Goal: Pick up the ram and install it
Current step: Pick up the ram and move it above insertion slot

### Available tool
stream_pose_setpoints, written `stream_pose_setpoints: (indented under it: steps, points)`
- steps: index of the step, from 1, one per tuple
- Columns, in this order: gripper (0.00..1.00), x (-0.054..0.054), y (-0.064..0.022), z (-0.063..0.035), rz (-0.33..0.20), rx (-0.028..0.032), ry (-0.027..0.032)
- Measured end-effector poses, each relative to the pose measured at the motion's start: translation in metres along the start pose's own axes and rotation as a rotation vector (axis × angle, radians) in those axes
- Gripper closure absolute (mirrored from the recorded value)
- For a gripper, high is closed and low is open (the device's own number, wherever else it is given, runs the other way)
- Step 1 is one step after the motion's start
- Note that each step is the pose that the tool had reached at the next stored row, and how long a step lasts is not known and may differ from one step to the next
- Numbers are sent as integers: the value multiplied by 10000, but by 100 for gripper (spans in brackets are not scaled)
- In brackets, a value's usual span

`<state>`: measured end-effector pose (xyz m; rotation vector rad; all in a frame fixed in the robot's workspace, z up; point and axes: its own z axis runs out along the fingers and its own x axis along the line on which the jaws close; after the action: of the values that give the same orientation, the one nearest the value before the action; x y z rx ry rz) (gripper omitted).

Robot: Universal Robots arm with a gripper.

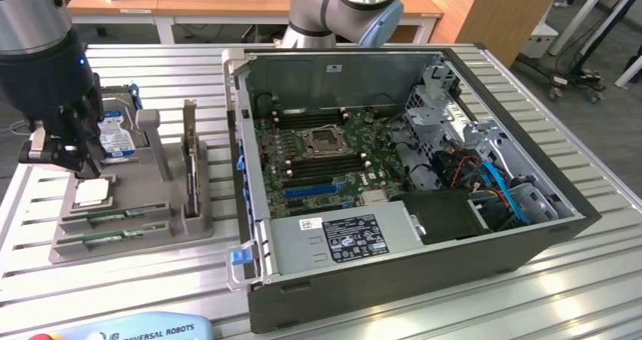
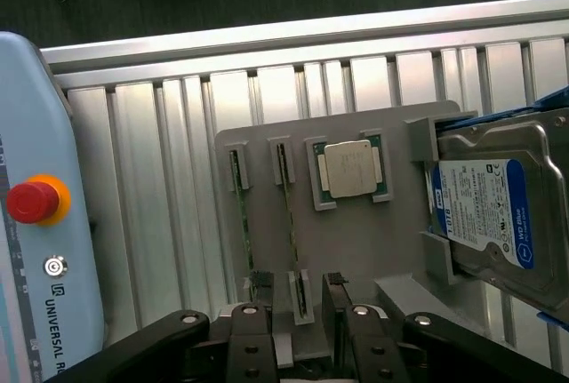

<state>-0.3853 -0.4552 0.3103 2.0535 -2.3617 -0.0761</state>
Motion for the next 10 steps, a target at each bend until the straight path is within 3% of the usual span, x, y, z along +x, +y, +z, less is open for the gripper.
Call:
stream_pose_setpoints:
  steps: [6,10]
  points:
    - [65,5,0,0,-6,-1,-7]
    - [65,6,0,1,-296,-9,7]
